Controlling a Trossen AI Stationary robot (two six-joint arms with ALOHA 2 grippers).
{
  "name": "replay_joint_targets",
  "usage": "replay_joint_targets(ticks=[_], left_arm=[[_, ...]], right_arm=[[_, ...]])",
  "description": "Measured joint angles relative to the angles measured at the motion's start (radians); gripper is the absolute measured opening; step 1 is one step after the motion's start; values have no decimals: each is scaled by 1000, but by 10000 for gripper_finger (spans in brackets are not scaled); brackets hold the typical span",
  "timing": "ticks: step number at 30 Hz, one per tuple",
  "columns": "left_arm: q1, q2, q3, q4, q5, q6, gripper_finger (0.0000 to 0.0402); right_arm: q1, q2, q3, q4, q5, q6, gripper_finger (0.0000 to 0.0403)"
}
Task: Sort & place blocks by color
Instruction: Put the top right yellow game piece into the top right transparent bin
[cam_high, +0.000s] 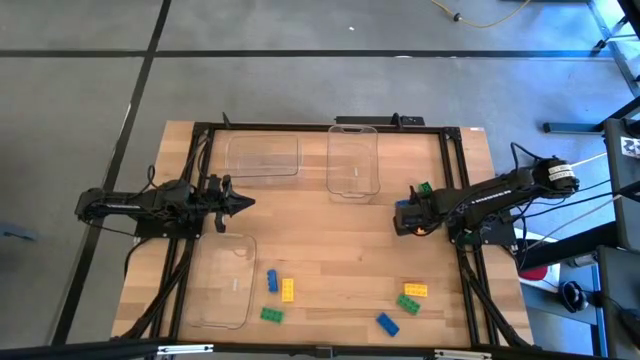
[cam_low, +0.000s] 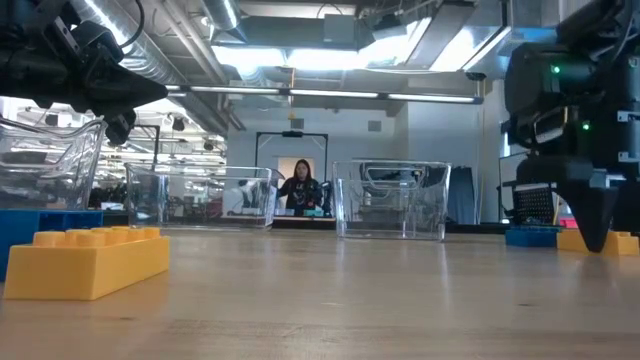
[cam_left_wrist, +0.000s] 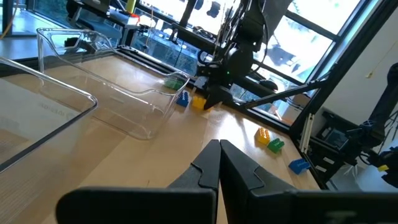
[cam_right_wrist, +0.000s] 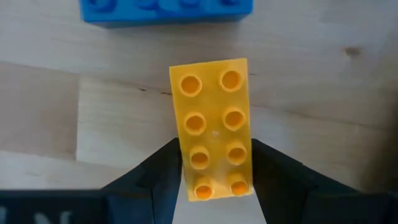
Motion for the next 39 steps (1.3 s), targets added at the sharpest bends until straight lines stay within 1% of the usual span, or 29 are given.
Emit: replay_joint_targets(ticks=[3, 9, 11, 13, 15, 19, 22, 23, 25, 29, 32, 36, 39], left_arm=[[0, 0, 0, 0, 0, 0, 0], [0, 0, 0, 0, 0, 0, 0], [0, 0, 0, 0, 0, 0, 0], [0, 0, 0, 0, 0, 0, 0], [0, 0, 0, 0, 0, 0, 0], [0, 0, 0, 0, 0, 0, 0], [0, 0, 0, 0, 0, 0, 0], [0, 0, 0, 0, 0, 0, 0], [0, 0, 0, 0, 0, 0, 0], [0, 0, 0, 0, 0, 0, 0], [0, 0, 0, 0, 0, 0, 0], [0, 0, 0, 0, -8, 0, 0], [0, 0, 0, 1, -12, 0, 0]], right_arm=[[0, -4, -19, 32, -8, 2, 182], [0, -6, -21, 30, -12, -4, 181], [0, -6, -22, 26, -15, -5, 173], [0, -5, -18, 17, -22, -13, 156], [0, -3, -4, -1, -31, -54, 144], [19, -14, 74, -91, -79, -190, 144], [68, -54, 130, -92, -80, -300, 144], [88, -71, 141, -61, -76, -324, 144], [118, -107, 145, 76, -65, -356, 144], [145, -127, 99, 525, -51, -422, 144], [139, -77, 91, 848, -22, -512, 144], [116, 12, 98, 1284, -10, -741, 144], [105, 62, 124, 1481, -13, -861, 144]])
